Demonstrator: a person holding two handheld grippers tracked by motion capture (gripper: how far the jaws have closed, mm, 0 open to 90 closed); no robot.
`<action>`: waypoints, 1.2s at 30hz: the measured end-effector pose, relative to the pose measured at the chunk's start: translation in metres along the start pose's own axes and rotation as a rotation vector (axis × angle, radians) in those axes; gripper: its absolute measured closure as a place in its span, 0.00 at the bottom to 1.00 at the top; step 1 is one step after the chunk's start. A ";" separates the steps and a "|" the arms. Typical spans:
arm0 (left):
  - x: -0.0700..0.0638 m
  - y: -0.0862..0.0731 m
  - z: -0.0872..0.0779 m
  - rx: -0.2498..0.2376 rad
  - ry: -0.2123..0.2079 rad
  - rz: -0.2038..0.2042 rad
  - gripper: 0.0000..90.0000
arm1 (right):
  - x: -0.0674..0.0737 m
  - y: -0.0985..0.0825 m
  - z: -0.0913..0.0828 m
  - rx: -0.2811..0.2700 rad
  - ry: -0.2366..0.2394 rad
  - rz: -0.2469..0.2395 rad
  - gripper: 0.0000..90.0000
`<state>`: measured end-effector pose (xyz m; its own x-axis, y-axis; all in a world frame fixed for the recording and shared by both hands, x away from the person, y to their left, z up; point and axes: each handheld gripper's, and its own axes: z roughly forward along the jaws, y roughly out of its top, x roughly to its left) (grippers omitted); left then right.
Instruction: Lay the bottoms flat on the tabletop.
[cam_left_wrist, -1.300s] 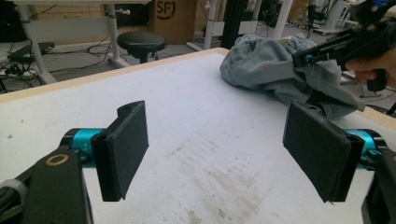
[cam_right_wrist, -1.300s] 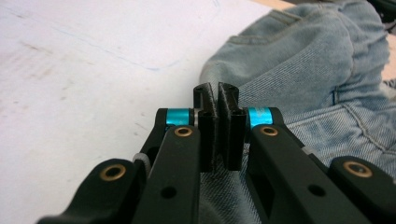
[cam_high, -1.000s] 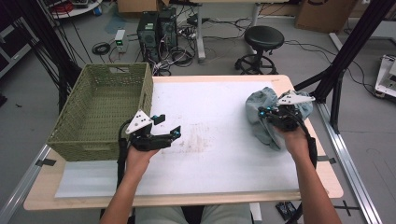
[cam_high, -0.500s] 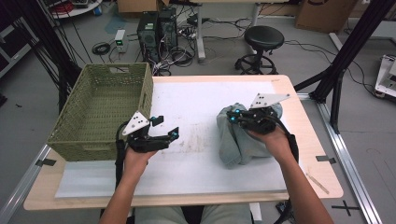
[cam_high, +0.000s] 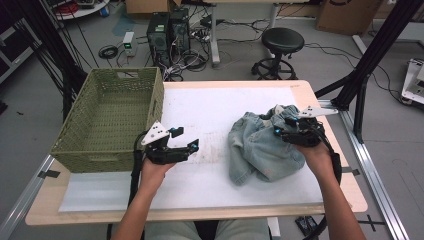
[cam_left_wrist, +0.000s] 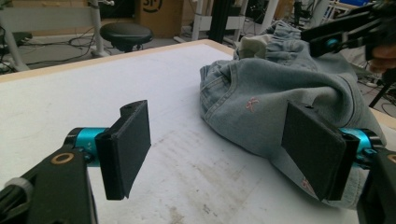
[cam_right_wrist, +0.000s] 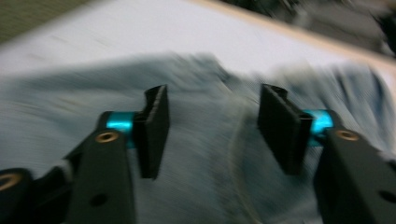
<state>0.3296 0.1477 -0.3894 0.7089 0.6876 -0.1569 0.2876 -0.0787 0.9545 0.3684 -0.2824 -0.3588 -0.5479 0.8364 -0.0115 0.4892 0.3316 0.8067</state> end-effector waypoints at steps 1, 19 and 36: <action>0.000 -0.001 0.003 0.004 -0.002 -0.001 0.27 | -0.003 -0.004 0.003 0.015 -0.023 0.014 0.43; -0.007 0.001 0.079 0.068 -0.105 -0.068 0.31 | -0.051 -0.048 -0.002 -0.041 -0.252 0.138 0.83; -0.026 -0.020 0.167 0.271 -0.117 -0.098 0.30 | -0.038 -0.045 -0.012 -0.124 -0.093 0.157 0.46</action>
<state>0.4129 0.0113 -0.4468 0.7342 0.6150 -0.2875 0.5079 -0.2165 0.8338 0.3588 -0.3344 -0.3877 -0.4038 0.9122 0.0697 0.4732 0.1430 0.8693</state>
